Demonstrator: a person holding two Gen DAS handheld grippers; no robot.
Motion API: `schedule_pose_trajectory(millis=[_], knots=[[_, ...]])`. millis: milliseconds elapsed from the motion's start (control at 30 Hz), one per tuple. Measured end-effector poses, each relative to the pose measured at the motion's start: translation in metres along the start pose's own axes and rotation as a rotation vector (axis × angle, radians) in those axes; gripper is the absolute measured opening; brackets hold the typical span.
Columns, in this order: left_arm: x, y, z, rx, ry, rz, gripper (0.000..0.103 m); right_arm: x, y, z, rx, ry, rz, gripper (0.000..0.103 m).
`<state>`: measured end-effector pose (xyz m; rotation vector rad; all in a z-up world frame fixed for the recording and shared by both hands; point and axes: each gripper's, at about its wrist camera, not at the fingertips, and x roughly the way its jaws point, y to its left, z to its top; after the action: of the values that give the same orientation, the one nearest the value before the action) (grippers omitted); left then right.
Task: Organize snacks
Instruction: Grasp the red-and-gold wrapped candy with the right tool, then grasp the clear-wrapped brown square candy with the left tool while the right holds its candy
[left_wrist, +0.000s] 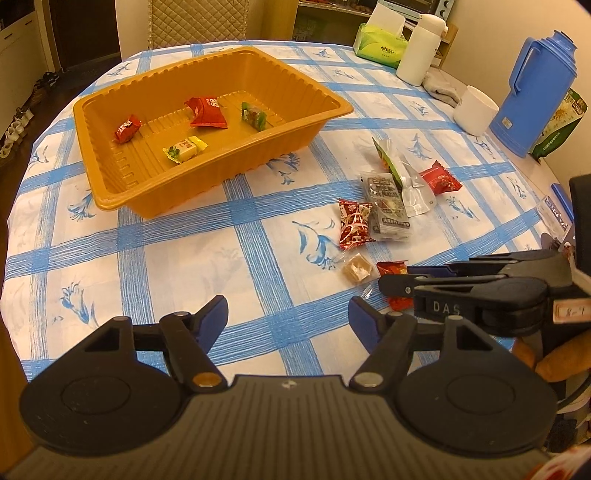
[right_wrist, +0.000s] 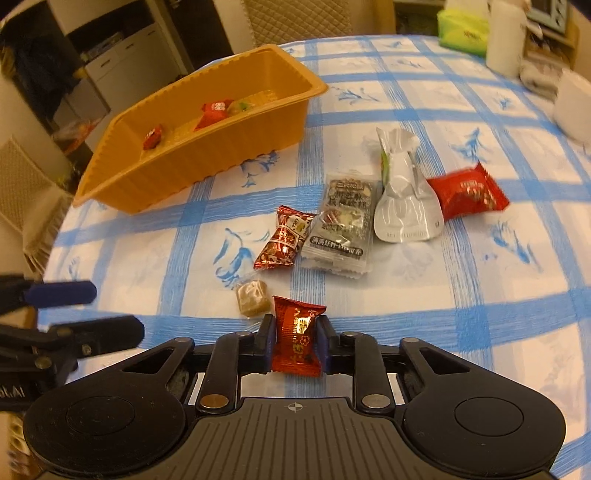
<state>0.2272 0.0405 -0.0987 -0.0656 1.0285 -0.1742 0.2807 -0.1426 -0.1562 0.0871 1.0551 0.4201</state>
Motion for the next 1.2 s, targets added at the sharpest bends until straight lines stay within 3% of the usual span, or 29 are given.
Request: schedule_pose_trajectory(millis=[333,633,700,1067,1200], knots=[[0.014,-0.012,0.007,0.030,0.023,-0.032,0.065,-0.009,-0.009,0.001,-0.015,-0.021,-0.010,0.020],[0.040,-0.037,0.011,0.032,0.070,-0.100,0.042,-0.029,-0.040,0.003,0.057,-0.047,-0.032,0.020],[0.045,-0.042,0.013,0.028,0.076,-0.107,0.041,-0.033,-0.047,0.002,0.069,-0.051,-0.039,0.020],[0.068,-0.063,0.024,0.053,0.074,-0.084,0.037,-0.049,-0.075,-0.003,0.116,-0.069,-0.067,0.020],[0.075,-0.066,0.027,0.055,0.072,-0.065,0.030,-0.054,-0.082,-0.005,0.127,-0.074,-0.074,0.020]])
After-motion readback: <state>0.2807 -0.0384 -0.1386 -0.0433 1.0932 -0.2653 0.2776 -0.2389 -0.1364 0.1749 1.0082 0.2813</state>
